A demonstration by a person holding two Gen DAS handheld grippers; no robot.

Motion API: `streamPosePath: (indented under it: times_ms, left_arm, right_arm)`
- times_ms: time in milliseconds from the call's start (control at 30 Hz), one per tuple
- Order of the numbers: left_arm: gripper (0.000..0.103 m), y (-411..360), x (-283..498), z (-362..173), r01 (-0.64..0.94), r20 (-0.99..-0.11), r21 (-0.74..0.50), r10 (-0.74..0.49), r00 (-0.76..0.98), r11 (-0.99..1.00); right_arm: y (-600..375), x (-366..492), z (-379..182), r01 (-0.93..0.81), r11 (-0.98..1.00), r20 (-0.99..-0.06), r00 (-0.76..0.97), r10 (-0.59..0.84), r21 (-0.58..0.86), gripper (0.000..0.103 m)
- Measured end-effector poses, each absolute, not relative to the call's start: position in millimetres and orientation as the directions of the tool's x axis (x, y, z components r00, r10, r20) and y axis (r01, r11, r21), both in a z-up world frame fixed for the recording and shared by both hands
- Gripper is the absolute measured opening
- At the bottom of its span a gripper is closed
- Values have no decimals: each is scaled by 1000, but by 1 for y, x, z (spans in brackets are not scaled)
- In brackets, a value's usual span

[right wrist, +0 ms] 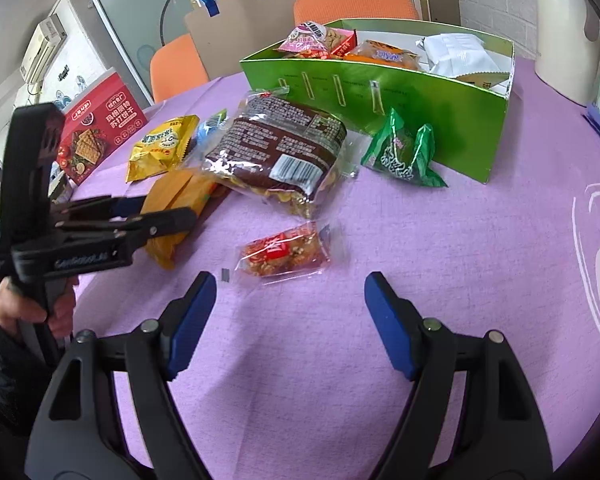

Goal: Organize snacks
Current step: 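Grasp the orange bag with the left tool while the right tool grasps the red-wrapped sweet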

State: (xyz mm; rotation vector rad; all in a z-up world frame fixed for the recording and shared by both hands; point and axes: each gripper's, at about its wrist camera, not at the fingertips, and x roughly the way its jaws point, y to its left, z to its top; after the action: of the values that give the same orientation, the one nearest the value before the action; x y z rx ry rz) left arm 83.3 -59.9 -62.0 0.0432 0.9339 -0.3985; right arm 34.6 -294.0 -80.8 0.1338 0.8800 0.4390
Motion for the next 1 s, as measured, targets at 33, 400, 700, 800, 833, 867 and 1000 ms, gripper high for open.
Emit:
streamPosePath:
  times_ms: [33, 400, 700, 800, 833, 867, 1000]
  left_arm:
    - [56, -57, 77, -63, 344, -782, -166, -336, 525, 924]
    - [56, -57, 67, -60, 301, -758, -289, -409, 508, 909]
    - [58, -65, 64, -60, 317, -761, -243, -383, 524, 917]
    - [61, -67, 65, -61, 314, -759, -244, -382, 527, 918]
    - [62, -68, 65, -61, 314, -760, -238, -377, 530, 919]
    - [63, -70, 65, -61, 315, -762, -226, -369, 533, 922]
    - [63, -79, 63, -62, 318, -770, -166, -324, 549, 933]
  right_arm:
    - [-292, 34, -81, -320, 901, -715, 553, 428, 292, 77]
    - [-266, 59, -80, -314, 912, -714, 572, 403, 262, 68]
    - [-268, 61, -82, -305, 936, -727, 601, 334, 178, 34]
    - [-274, 59, -83, -305, 930, -718, 598, 356, 207, 25]
    - [-276, 59, -84, -305, 927, -714, 598, 364, 218, 24]
    - [-277, 58, -84, -305, 925, -712, 597, 370, 225, 24]
    - [-279, 54, -82, -304, 921, -712, 588, 383, 245, 24]
